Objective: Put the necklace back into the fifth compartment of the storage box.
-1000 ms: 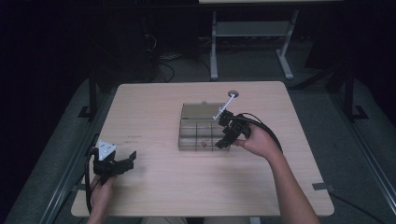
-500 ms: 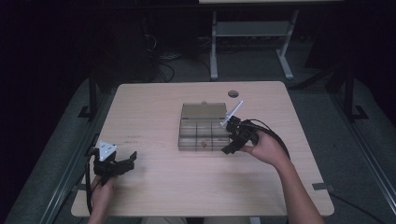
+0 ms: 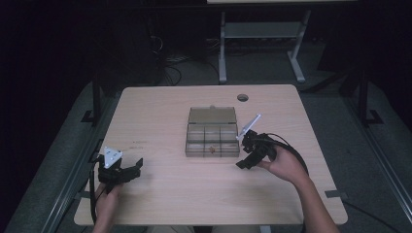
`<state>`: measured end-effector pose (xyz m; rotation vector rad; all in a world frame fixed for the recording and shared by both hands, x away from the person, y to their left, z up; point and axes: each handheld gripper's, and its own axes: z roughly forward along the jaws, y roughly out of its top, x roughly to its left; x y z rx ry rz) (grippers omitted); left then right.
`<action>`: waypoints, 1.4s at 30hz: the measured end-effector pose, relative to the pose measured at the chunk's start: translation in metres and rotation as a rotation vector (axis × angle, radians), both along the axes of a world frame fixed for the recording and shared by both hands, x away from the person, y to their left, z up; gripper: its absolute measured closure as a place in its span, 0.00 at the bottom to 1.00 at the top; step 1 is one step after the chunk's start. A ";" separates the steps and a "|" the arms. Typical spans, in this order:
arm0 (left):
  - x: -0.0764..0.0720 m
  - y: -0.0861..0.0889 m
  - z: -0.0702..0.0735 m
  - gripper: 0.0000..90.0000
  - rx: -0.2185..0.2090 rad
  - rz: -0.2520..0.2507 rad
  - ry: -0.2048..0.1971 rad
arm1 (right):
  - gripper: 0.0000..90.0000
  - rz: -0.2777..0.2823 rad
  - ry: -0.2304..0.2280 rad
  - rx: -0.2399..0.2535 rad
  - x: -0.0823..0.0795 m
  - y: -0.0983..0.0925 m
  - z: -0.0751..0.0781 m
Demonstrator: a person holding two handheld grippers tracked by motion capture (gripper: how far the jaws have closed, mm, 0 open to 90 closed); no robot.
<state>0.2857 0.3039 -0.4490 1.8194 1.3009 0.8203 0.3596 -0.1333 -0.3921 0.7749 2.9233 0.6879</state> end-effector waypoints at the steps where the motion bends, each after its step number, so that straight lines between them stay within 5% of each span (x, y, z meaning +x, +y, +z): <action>1: 0.000 0.000 0.000 0.15 0.000 -0.001 0.000 | 0.35 0.000 -0.002 -0.002 -0.002 -0.002 -0.001; 32: -0.002 -0.003 0.000 0.15 0.012 -0.012 0.000 | 0.33 -0.078 0.010 0.038 -0.060 -0.056 -0.045; 42: -0.002 -0.002 0.001 0.15 0.004 -0.016 -0.013 | 0.33 -0.097 -0.017 0.059 -0.080 -0.062 -0.044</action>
